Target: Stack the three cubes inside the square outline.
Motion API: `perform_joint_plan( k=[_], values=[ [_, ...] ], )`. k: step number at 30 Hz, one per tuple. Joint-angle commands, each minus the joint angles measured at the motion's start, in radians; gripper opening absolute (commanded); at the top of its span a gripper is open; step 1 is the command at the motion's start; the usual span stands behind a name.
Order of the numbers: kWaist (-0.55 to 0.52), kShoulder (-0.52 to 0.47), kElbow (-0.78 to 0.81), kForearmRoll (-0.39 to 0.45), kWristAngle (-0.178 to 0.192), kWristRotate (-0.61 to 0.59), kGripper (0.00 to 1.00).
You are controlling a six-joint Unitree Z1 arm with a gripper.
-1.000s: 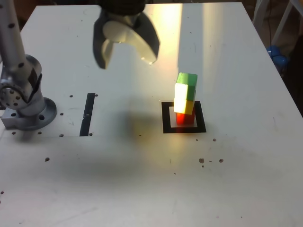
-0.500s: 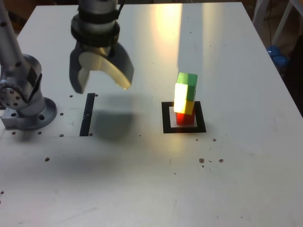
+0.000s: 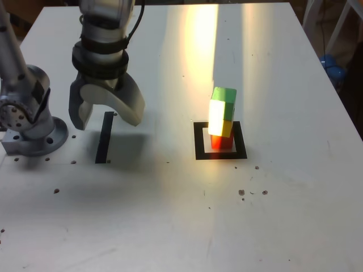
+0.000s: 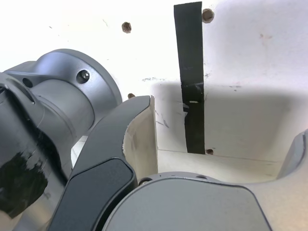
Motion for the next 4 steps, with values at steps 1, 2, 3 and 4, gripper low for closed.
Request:
perform_joint_plan(
  k=[1, 2, 3, 4],
  values=[
    [0.002, 0.002, 0.009, -0.009, -0.002, -0.002, 1.00],
    [0.002, 0.003, 0.013, -0.014, -0.002, -0.002, 1.00],
    [0.002, 0.003, 0.017, -0.017, -0.001, -0.002, 1.00],
    [0.003, 0.004, 0.021, -0.022, -0.001, -0.002, 1.00]
  ],
)
